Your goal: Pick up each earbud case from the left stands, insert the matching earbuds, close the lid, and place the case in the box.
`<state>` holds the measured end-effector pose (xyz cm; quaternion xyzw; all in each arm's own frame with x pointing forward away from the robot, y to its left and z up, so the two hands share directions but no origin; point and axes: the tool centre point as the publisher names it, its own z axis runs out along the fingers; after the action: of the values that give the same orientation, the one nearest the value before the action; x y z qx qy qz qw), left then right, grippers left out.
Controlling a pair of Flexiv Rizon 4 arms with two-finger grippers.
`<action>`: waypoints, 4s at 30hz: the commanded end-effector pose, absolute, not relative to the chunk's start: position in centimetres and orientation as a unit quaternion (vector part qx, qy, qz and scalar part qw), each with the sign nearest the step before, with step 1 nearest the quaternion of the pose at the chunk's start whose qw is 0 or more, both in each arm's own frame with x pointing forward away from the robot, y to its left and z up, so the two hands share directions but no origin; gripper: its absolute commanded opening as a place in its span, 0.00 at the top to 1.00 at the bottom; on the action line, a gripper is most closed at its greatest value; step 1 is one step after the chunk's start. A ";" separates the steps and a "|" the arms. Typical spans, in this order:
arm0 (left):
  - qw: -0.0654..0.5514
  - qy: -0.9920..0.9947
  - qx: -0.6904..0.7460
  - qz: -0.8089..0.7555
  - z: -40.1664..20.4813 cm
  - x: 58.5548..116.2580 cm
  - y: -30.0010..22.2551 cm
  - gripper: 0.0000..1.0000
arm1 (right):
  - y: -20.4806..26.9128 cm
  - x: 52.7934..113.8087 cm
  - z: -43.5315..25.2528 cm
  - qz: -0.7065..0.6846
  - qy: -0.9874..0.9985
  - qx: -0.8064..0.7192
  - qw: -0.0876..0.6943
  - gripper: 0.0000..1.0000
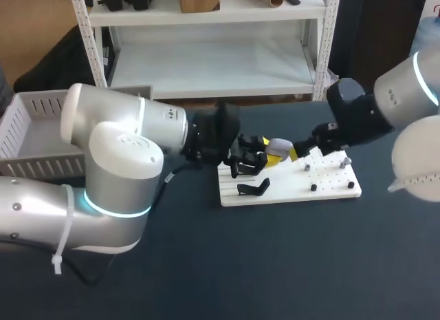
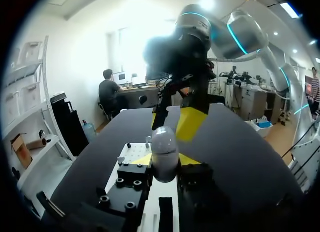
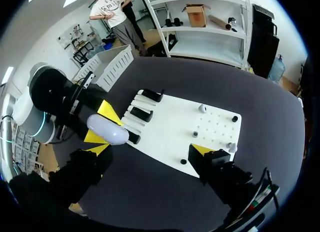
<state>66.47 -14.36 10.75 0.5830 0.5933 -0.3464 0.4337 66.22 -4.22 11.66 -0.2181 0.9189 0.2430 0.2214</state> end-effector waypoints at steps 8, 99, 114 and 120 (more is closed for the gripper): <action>0.434 0.592 0.582 -0.350 10.0 65.6 -14.1 1.00 | -4.3 66.4 13.0 0.237 0.916 -0.222 0.236 0.00; 0.502 0.501 0.508 -0.487 14.7 67.1 -12.6 1.00 | -15.7 71.1 2.1 0.009 0.962 -0.266 0.063 0.54; 0.502 0.501 0.508 -0.487 14.7 67.1 -12.6 1.00 | -15.4 71.9 2.2 0.004 0.963 -0.260 0.069 0.58; 0.502 0.501 0.508 -0.487 14.7 67.1 -12.6 1.00 | -15.3 72.1 2.3 0.000 0.963 -0.262 0.070 0.60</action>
<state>67.05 -12.57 14.80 0.5093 0.5024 -0.4873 0.5008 72.08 -15.42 2.23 -0.2630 0.9623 0.0040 0.0696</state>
